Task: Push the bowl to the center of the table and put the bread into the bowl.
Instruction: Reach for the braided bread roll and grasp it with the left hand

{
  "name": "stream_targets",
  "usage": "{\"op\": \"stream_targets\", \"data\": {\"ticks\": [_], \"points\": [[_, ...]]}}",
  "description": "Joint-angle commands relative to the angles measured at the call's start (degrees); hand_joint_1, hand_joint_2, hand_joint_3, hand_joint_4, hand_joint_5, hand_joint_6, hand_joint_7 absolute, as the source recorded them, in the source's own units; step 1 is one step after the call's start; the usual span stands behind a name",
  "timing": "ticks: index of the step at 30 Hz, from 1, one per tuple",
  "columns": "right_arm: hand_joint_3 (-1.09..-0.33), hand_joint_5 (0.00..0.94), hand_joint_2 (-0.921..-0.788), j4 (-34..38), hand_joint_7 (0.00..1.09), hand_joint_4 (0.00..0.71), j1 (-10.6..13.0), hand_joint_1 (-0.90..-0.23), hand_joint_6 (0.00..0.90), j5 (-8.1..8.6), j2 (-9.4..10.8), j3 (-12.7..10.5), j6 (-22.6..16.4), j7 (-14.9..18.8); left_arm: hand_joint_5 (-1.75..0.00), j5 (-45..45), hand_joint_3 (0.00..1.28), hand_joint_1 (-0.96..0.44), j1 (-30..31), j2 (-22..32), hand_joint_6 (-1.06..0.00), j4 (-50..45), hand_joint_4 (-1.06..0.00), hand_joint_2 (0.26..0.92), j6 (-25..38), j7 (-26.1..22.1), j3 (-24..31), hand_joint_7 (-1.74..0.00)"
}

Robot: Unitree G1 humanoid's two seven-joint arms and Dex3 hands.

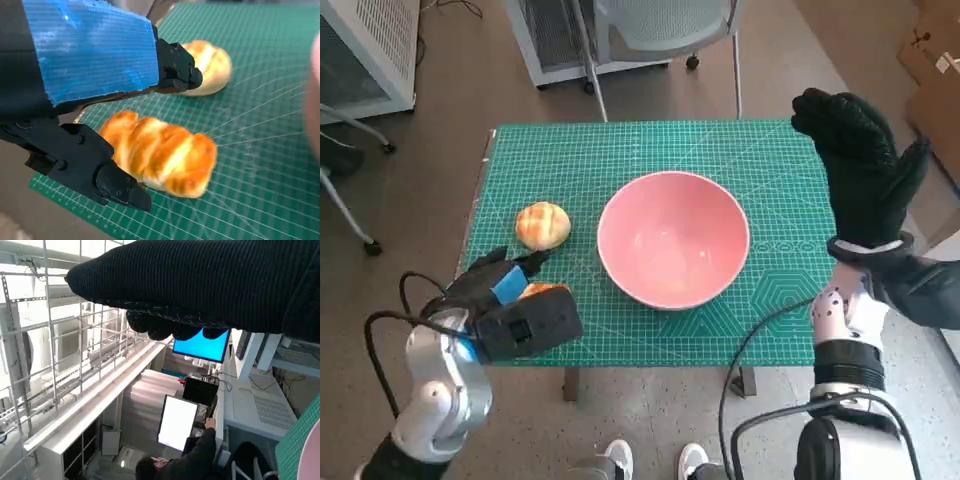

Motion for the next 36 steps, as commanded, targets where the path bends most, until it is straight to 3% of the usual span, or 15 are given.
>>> {"op": "stream_targets", "data": {"ticks": [1,13,15,17,18,19,20,23,24,25,28,29,31,34,36], "points": [[-0.747,0.003,-0.921,-0.2,0.01,0.255,1.5,-0.633,0.357,0.79,0.5,0.0,1.1,-0.3,0.00,-1.0,0.00,-0.17,-2.5,-0.9,-0.30,7.7,-0.08,0.693,-1.7,1.3,-1.3,0.00],[-0.750,0.002,-0.921,-1.4,0.01,0.255,2.4,-0.634,0.357,1.46,0.8,0.4,1.5,-0.4,-0.02,-3.2,0.00,-0.16,-8.6,-4.0,-0.33,27.4,-0.13,0.700,-6.9,7.0,-4.1,-0.01],[-0.750,0.002,-0.921,-1.6,0.01,0.254,2.5,-0.634,0.356,1.61,0.8,0.4,1.5,-0.3,-0.03,-3.4,0.01,-0.15,-9.3,-4.6,-0.33,30.2,-0.16,0.705,-8.2,8.7,-4.5,-0.01],[-0.749,0.002,-0.921,-1.8,0.01,0.255,2.7,-0.636,0.356,1.81,0.9,0.4,1.6,-0.3,-0.06,-3.7,0.01,-0.13,-9.8,-5.2,-0.35,33.1,-0.27,0.725,-9.6,10.5,-4.8,-0.01],[-0.749,0.002,-0.921,-1.8,0.01,0.255,2.8,-0.636,0.356,1.87,0.9,0.4,1.7,-0.2,-0.23,-3.9,0.01,-0.09,-10.1,-5.4,-0.36,34.4,-0.29,0.742,-10.2,11.3,-4.9,-0.01],[-0.749,0.002,-0.921,-1.9,0.01,0.255,2.8,-0.636,0.356,1.90,0.9,0.4,1.7,-0.2,-0.53,-4.0,0.01,-0.06,-10.2,-5.6,-0.37,35.6,-0.27,0.760,-11.0,12.3,-5.0,-0.01],[-0.749,0.002,-0.921,-1.9,0.01,0.255,2.8,-0.637,0.355,1.92,0.9,0.4,1.8,-0.3,-0.97,-4.1,0.02,-0.01,-10.3,-5.8,-0.39,36.6,-0.23,0.780,-11.6,13.1,-5.1,-0.01],[-0.749,0.002,-0.921,-2.6,0.01,0.257,3.0,-0.637,0.356,2.12,1.0,0.5,2.2,-0.3,-1.49,-4.1,0.03,0.09,-10.2,-6.0,-0.45,39.0,-0.29,0.816,-13.6,15.5,-5.7,-0.02],[-0.749,0.002,-0.921,-2.8,0.01,0.257,3.1,-0.636,0.356,2.21,1.0,0.5,2.4,-0.3,-1.58,-3.8,0.04,0.10,-10.1,-5.9,-0.48,39.6,-0.37,0.824,-14.2,16.2,-6.1,-0.03],[-0.749,0.002,-0.921,-3.0,0.01,0.257,3.2,-0.636,0.356,2.26,1.0,0.5,2.5,-0.2,-1.58,-3.6,0.04,0.10,-10.0,-5.8,-0.48,40.0,-0.37,0.824,-14.6,16.6,-6.4,-0.03],[-0.751,0.001,-0.921,-3.6,0.01,0.255,3.5,-0.625,0.358,2.34,0.9,0.5,2.8,-0.2,-1.34,-2.6,0.60,0.39,-9.4,-4.9,-0.65,39.4,-0.68,0.624,-15.3,16.7,-7.8,-0.09],[-0.751,0.001,-0.921,-4.0,0.01,0.255,3.7,-0.622,0.358,2.38,0.8,0.5,3.0,-0.2,-1.35,-2.5,0.59,0.39,-9.0,-4.3,-0.67,38.0,-0.68,0.634,-15.4,16.0,-8.0,-0.13],[-0.750,0.001,-0.921,-4.4,0.01,0.256,3.9,-0.615,0.359,2.41,0.7,0.5,3.2,-0.3,-1.34,-2.8,0.52,0.39,-8.2,-3.3,-0.63,35.0,-0.66,0.684,-15.1,14.7,-7.7,-0.40],[-0.749,0.001,-0.921,-4.8,0.01,0.257,4.0,-0.610,0.359,2.42,0.6,0.6,3.4,-0.3,-1.31,-3.7,0.44,0.13,-6.7,-2.2,-0.60,29.6,-0.61,0.745,-14.1,12.7,-6.3,-0.99],[-0.749,0.001,-0.921,-4.9,0.01,0.257,4.1,-0.609,0.358,2.38,0.6,0.6,3.4,-0.3,-1.33,-4.1,0.42,0.07,-5.6,-1.3,-0.60,25.0,-0.61,0.756,-13.0,11.0,-5.1,-1.08]]}}
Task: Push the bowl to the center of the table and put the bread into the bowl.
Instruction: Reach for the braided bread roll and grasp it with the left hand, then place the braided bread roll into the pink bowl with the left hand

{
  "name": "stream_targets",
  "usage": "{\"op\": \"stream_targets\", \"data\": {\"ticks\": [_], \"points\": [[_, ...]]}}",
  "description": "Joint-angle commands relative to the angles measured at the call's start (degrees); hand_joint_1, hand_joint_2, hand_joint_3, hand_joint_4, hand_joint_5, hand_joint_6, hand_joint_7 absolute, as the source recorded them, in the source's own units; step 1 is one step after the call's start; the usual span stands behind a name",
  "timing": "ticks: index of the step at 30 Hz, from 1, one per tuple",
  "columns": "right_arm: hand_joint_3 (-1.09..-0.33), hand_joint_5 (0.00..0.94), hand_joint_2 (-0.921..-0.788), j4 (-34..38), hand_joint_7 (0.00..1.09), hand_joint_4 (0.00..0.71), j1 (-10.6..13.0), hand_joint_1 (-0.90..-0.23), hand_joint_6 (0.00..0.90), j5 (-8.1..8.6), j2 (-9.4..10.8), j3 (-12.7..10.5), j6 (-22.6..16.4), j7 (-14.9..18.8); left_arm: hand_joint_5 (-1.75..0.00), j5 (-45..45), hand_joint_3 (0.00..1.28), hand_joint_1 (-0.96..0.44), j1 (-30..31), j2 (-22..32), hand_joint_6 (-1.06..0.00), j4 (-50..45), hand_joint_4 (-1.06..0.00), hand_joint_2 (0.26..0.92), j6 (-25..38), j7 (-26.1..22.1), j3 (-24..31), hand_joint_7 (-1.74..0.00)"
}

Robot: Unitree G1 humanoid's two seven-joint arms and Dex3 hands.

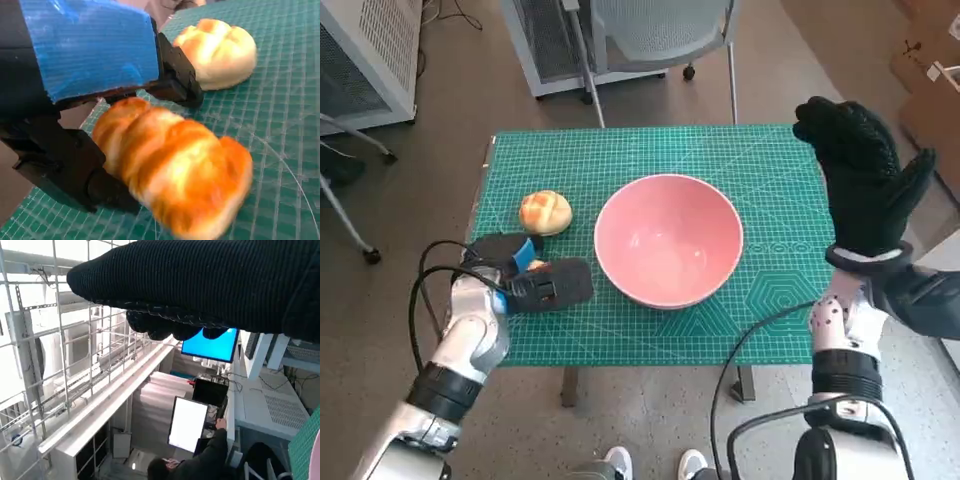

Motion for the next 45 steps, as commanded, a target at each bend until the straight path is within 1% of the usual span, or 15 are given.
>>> {"op": "stream_targets", "data": {"ticks": [1,4,7,11,12,15,17,20,24,30,34,37,43,45], "points": [[-0.750,0.001,-0.921,-0.2,0.01,0.257,1.5,-0.609,0.358,0.06,0.1,0.2,1.0,-0.4,-1.36,-1.9,0.41,0.05,6.3,1.8,-0.61,-8.4,-0.62,0.759,2.2,-5.3,1.2,-1.07],[-0.750,0.001,-0.921,0.0,0.01,0.256,1.3,-0.608,0.353,-0.02,-0.1,0.2,1.1,-0.5,-1.41,-1.9,0.42,0.02,8.2,3.3,-0.66,-16.3,-0.64,0.738,3.5,-7.5,3.1,-1.01],[-0.751,0.000,-0.921,0.1,0.00,0.255,1.3,-0.609,0.351,-0.11,-0.1,0.2,1.0,-0.5,-1.40,-2.4,0.43,0.01,10.4,4.7,-0.70,-24.1,-0.65,0.720,4.3,-9.1,5.8,-0.99],[-0.751,0.000,-0.921,0.3,0.00,0.254,1.2,-0.609,0.349,-0.22,-0.2,0.2,0.9,-0.5,-1.34,-2.9,0.38,0.00,12.2,5.7,-0.72,-32.5,-0.65,0.737,5.5,-11.0,8.9,-1.01],[-0.751,0.000,-0.921,0.4,0.00,0.255,1.1,-0.609,0.347,-0.23,-0.2,0.2,0.8,-0.5,-1.32,-2.9,0.34,0.00,12.4,5.8,-0.74,-33.9,-0.66,0.755,5.6,-11.4,9.5,-0.99],[-0.751,0.000,-0.921,0.4,0.00,0.255,1.1,-0.609,0.345,-0.17,-0.1,0.2,0.9,-0.5,-1.30,-3.5,0.30,0.00,13.4,6.0,-0.75,-39.5,-0.67,0.774,5.9,-12.4,12.2,-0.98],[-0.751,0.000,-0.921,0.4,0.00,0.255,1.1,-0.610,0.345,-0.16,-0.1,0.2,0.9,-0.5,-1.23,-3.8,0.21,0.00,13.7,6.0,-0.76,-42.1,-0.70,0.811,5.8,-12.7,13.5,-0.98],[-0.751,0.001,-0.921,0.7,0.00,0.255,1.0,-0.610,0.345,-0.20,0.0,0.3,0.9,-0.5,-1.13,-4.3,0.14,0.00,13.8,5.8,-0.76,-45.6,-0.76,0.838,5.4,-13.1,15.1,-1.01],[-0.751,0.001,-0.921,0.8,0.00,0.256,1.0,-0.612,0.345,-0.02,0.0,0.3,1.0,-0.4,-1.07,-4.3,0.10,0.00,12.5,5.2,-0.76,-49.0,-0.80,0.849,5.1,-13.2,16.0,-1.02],[-0.752,0.001,-0.921,0.9,0.00,0.257,0.9,-0.620,0.346,0.07,0.1,0.4,1.2,-0.3,-0.98,-4.8,0.06,0.00,8.0,3.6,-0.77,-49.1,-0.86,0.852,2.2,-11.3,15.2,-1.02],[-0.753,0.001,-0.921,0.7,0.00,0.258,1.0,-0.624,0.345,0.07,0.2,0.5,1.2,-0.3,-0.95,-4.2,0.05,0.00,3.9,2.0,-0.77,-46.2,-0.87,0.852,-0.5,-9.7,13.3,-1.03],[-0.753,0.002,-0.921,0.8,0.00,0.259,1.1,-0.626,0.345,0.10,0.2,0.5,1.2,-0.2,-0.95,-3.2,0.05,0.00,0.0,0.2,-0.77,-43.0,-0.88,0.852,-2.5,-8.2,10.9,-1.03],[-0.758,0.002,-0.921,0.6,0.00,0.261,1.3,-0.631,0.346,0.08,-0.1,0.5,1.4,-0.1,-1.01,-2.9,0.05,0.00,-6.7,-3.6,-0.79,-36.3,-0.87,0.852,-5.8,-6.3,6.7,-0.96],[-0.759,0.002,-0.921,0.3,0.00,0.261,1.5,-0.631,0.345,0.09,-0.2,0.5,1.5,-0.1,-1.04,-2.9,0.05,0.00,-8.9,-4.9,-0.78,-33.5,-0.85,0.860,-6.7,-6.1,5.4,-0.95]]}}
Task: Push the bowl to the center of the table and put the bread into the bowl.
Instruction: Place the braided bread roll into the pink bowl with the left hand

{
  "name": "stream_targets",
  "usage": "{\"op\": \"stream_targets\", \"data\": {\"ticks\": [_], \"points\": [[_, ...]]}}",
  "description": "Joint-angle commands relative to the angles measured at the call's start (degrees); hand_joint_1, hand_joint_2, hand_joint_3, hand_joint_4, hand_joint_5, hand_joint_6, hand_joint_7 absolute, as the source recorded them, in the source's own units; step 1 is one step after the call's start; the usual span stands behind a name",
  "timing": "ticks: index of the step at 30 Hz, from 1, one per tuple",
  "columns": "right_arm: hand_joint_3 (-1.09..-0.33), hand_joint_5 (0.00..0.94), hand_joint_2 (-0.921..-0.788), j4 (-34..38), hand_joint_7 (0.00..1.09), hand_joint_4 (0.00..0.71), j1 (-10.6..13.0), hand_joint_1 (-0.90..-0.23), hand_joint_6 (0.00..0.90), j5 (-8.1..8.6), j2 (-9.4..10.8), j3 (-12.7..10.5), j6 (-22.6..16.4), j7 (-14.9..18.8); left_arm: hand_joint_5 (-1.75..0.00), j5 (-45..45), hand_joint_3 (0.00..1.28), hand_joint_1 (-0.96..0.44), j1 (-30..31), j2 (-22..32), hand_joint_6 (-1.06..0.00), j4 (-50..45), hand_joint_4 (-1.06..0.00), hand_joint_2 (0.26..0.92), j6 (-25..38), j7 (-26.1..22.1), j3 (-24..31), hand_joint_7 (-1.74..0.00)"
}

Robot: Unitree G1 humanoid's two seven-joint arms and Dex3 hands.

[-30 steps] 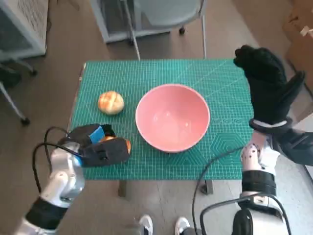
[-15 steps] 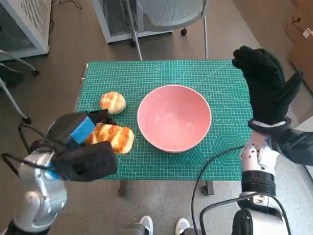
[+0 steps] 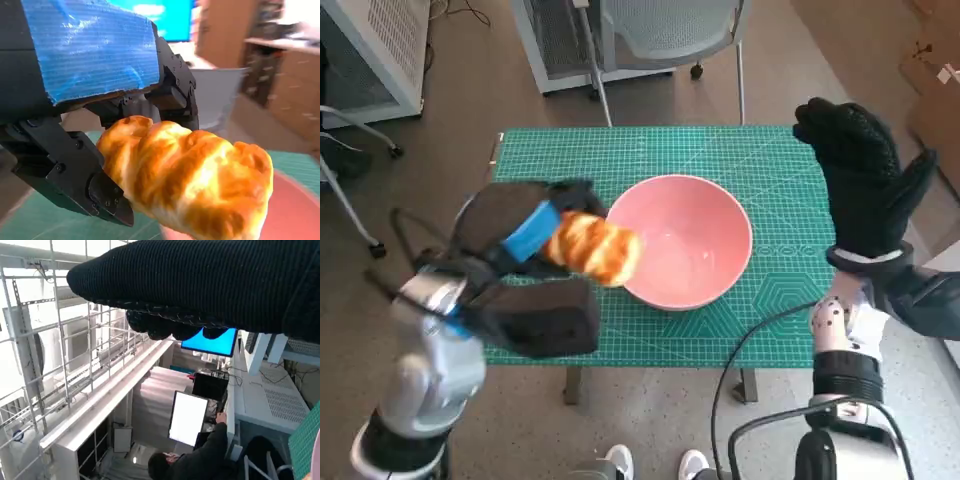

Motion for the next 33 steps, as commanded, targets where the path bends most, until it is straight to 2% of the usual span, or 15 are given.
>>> {"op": "stream_targets", "data": {"ticks": [1,7,14,16,18,20,26,28,31,33], "points": [[-0.760,0.002,-0.921,0.1,0.00,0.262,1.4,-0.630,0.346,0.02,-0.2,0.1,1.1,-0.1,-1.07,0.5,0.04,0.00,-5.6,-3.1,-0.77,6.0,-0.83,0.868,-2.6,1.1,-3.4,-0.96],[-0.763,0.002,-0.921,-1.0,0.00,0.263,2.1,-0.616,0.346,-0.03,-0.5,0.2,1.4,-0.2,-1.17,0.7,0.04,0.00,-11.6,-7.4,-0.72,17.3,-0.77,0.898,-5.5,2.7,-7.6,-0.98],[-0.760,0.001,-0.921,-1.9,0.00,0.261,2.9,-0.609,0.334,-0.58,-1.2,0.2,1.1,-0.7,-1.28,0.1,0.05,0.00,-17.6,-12.0,-0.71,31.3,-0.71,0.909,-7.9,4.7,-10.9,-0.95],[-0.758,0.000,-0.921,-2.1,0.00,0.257,3.1,-0.608,0.326,-0.61,-1.3,0.2,1.1,-0.8,-1.36,0.1,0.31,0.00,-19.2,-13.1,-0.68,35.3,-0.68,0.783,-8.2,5.0,-11.6,-1.00],[-0.758,0.000,-0.921,-2.2,0.00,0.254,3.2,-0.608,0.323,-0.61,-1.5,0.1,1.1,-0.8,-1.41,0.0,0.44,0.00,-20.6,-14.1,-0.66,39.0,-0.66,0.724,-8.6,5.6,-12.1,-1.05],[-0.757,0.000,-0.921,-2.4,0.00,0.252,3.4,-0.608,0.321,-0.63,-1.6,0.1,1.1,-0.9,-1.44,-0.2,0.50,0.00,-22.0,-15.1,-0.63,43.1,-0.64,0.705,-9.3,6.6,-12.6,-1.09],[-0.756,0.000,-0.921,-2.8,0.00,0.249,3.6,-0.608,0.319,-0.83,-1.8,0.1,1.1,-1.4,-1.52,-1.0,0.43,0.01,-25.0,-17.6,-0.55,53.5,-0.55,0.782,-11.7,10.4,-13.2,-1.12],[-0.756,0.000,-0.921,-2.8,0.00,0.248,3.6,-0.608,0.319,-0.93,-1.8,0.0,1.1,-1.6,-1.48,-1.4,0.33,0.01,-25.3,-17.9,-0.54,56.2,-0.57,0.838,-13.5,12.5,-13.1,-1.12],[-0.754,0.000,-0.921,-2.9,0.00,0.248,3.7,-0.610,0.321,-0.93,-1.7,0.1,1.2,-1.9,-1.44,-3.2,0.23,0.01,-25.3,-18.6,-0.51,59.2,-0.58,0.892,-15.6,15.0,-11.9,-1.13],[-0.753,0.000,-0.921,-3.0,0.00,0.248,3.7,-0.611,0.324,-0.96,-1.6,0.2,1.2,-2.0,-1.42,-4.6,0.24,0.00,-24.9,-18.8,-0.48,59.9,-0.52,0.906,-16.0,15.2,-11.0,-1.26]]}}
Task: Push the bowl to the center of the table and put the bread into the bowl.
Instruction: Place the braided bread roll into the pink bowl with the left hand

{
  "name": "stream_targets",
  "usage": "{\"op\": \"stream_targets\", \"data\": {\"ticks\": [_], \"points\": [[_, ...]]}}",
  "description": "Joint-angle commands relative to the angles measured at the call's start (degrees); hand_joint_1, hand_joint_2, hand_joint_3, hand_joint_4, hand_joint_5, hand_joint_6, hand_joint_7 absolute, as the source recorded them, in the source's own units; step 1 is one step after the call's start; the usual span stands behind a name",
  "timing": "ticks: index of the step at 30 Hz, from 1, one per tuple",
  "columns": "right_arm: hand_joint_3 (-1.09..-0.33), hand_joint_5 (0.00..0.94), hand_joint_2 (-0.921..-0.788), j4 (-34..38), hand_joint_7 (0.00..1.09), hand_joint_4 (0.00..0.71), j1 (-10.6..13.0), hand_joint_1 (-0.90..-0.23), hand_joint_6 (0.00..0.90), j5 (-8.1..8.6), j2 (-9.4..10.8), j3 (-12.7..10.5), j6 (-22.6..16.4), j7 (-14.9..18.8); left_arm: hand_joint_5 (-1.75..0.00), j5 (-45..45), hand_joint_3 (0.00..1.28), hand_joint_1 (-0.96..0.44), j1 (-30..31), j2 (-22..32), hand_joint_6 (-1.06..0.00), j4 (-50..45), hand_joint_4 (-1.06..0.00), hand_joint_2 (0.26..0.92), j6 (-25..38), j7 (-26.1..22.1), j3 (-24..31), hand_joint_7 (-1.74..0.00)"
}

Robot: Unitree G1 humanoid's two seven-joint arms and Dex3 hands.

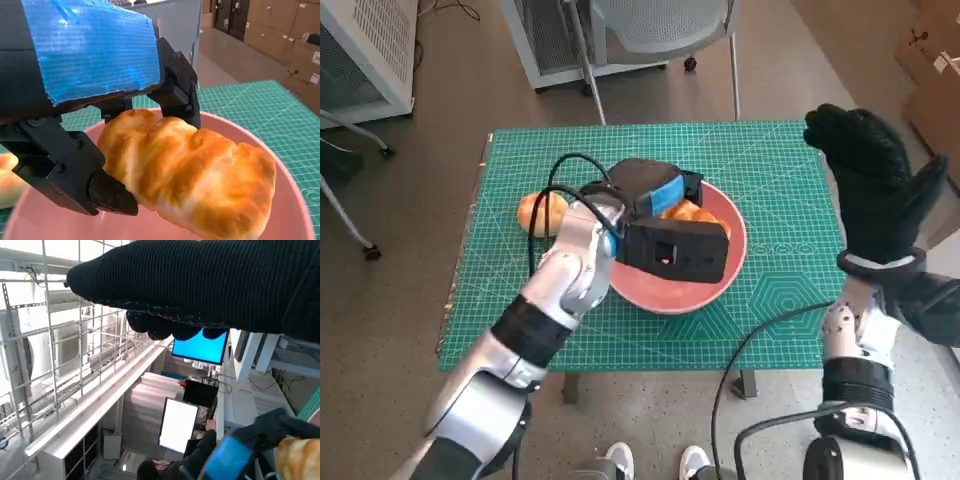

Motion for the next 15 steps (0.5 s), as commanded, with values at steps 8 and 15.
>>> {"op": "stream_targets", "data": {"ticks": [8,15], "points": [[-0.750,0.000,-0.921,-0.3,0.00,0.248,1.5,-0.612,0.329,-0.21,-0.2,0.2,0.6,-0.9,-0.10,-4.6,0.13,-0.13,-0.1,0.4,-0.15,0.7,-0.06,0.760,1.8,-2.5,1.6,-0.22],[-0.749,0.000,-0.921,0.4,0.00,0.246,1.1,-0.613,0.329,-0.18,0.0,0.2,0.4,-0.8,-0.01,-4.5,0.08,-0.35,1.3,1.8,-0.11,-2.8,0.00,0.749,2.3,-3.9,1.4,-0.11]]}}
